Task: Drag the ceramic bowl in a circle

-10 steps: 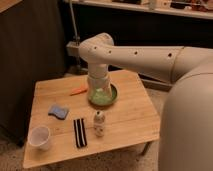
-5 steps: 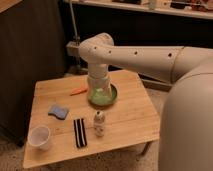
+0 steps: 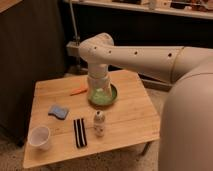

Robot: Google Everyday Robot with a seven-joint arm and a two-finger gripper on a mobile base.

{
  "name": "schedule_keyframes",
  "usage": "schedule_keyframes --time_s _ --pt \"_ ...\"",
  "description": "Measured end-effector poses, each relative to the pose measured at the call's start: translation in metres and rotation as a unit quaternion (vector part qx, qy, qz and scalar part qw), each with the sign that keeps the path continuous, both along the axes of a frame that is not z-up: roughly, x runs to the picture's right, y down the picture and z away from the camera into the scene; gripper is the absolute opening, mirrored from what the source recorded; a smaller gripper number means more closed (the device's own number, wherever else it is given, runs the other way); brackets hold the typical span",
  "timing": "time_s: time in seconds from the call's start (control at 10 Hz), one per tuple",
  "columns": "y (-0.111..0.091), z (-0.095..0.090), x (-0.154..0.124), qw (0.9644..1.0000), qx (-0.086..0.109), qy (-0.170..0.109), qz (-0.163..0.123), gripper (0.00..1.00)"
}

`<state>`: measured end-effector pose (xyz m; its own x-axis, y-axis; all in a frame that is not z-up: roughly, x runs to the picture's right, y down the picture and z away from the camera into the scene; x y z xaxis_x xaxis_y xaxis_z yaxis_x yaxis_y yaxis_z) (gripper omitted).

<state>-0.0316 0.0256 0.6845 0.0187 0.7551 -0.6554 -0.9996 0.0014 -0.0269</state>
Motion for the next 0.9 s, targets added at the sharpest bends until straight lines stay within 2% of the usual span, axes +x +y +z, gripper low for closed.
schedule_keyframes --time_s 0.8,0.9 --pt "0.0005 0.0014 0.0002 1.0000 0.000 0.001 0.000 0.65" --pt "-0.0013 0.0045 0.0014 1.0000 0.005 0.001 0.003 0.65"
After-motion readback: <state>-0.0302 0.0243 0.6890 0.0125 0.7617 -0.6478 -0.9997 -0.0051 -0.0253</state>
